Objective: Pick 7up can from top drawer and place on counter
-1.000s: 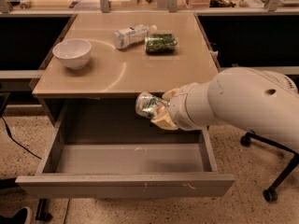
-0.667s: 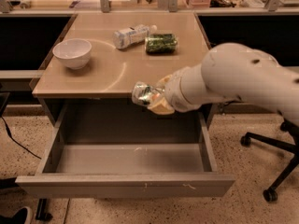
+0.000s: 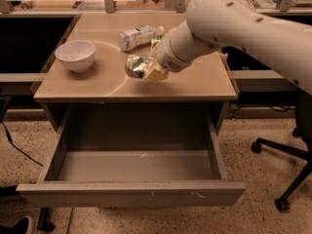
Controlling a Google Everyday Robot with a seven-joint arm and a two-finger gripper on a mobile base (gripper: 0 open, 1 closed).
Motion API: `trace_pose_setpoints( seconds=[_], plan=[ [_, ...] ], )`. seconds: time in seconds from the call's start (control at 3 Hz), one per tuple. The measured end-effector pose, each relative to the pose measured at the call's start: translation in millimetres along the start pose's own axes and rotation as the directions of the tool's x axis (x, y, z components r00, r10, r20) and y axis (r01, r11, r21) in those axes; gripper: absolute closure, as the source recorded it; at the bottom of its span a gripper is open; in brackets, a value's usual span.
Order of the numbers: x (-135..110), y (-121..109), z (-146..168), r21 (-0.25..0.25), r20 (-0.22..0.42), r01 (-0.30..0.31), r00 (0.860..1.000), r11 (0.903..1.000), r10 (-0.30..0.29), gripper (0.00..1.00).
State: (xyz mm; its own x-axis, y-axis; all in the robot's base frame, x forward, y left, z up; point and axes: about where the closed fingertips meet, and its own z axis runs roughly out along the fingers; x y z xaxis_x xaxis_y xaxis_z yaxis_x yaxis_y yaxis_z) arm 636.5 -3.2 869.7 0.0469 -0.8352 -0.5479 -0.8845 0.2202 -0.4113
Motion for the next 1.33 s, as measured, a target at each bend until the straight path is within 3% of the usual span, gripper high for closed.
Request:
trace_pose_setpoints(
  seconds=[0.33, 0.67, 1.33],
  plan=[
    [-8, -32, 18, -0.019, 0.022, 0.01, 1.0, 0.9998, -0.01, 1.0],
    [-13, -38, 16, -0.009, 0.031, 0.012, 0.999, 0.9999, -0.012, 0.82],
    [-6, -25, 22, -0.02, 0.042, -0.018, 0.999, 0.9996, 0.019, 0.36]
  ],
)
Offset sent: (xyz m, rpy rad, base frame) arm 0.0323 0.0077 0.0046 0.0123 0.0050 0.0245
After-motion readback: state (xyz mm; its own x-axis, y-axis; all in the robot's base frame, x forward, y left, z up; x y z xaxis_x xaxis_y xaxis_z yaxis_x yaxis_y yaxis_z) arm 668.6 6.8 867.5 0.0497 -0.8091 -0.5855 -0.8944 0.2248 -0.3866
